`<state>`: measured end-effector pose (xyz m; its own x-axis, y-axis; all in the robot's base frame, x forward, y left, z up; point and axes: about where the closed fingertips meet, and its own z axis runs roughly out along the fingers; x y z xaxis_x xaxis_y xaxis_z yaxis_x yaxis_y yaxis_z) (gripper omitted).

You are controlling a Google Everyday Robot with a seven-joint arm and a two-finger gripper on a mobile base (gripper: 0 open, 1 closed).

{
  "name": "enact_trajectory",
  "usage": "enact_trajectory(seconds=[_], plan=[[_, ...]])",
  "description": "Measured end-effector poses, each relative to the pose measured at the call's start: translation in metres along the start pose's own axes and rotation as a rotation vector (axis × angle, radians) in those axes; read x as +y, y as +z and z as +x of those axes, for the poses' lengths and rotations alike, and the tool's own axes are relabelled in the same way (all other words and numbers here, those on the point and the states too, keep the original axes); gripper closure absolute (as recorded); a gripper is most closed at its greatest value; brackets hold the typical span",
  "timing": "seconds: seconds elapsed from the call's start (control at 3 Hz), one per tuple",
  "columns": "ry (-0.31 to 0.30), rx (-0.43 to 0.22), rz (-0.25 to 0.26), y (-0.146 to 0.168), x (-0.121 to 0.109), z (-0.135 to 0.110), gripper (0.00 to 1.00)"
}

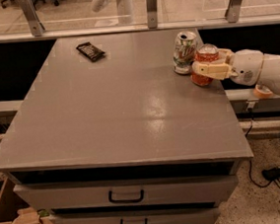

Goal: Move coke can near 7up can

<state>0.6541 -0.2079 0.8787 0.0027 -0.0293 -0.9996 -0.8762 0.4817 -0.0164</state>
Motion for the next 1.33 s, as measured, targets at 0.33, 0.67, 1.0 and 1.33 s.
enact_trajectory(seconds=[0.33, 0.67, 1.0, 1.33], plan=[[0.000, 0.000, 0.000, 0.000, 0.000, -0.001, 0.12], [-0.018, 0.024, -0.033, 0.012, 0.003, -0.015, 0.00], [-0.055, 0.056, -0.051, 0.011, 0.007, -0.038, 0.00], [-0.228, 0.134, 0.000, -0.024, 0.017, -0.118, 0.00]])
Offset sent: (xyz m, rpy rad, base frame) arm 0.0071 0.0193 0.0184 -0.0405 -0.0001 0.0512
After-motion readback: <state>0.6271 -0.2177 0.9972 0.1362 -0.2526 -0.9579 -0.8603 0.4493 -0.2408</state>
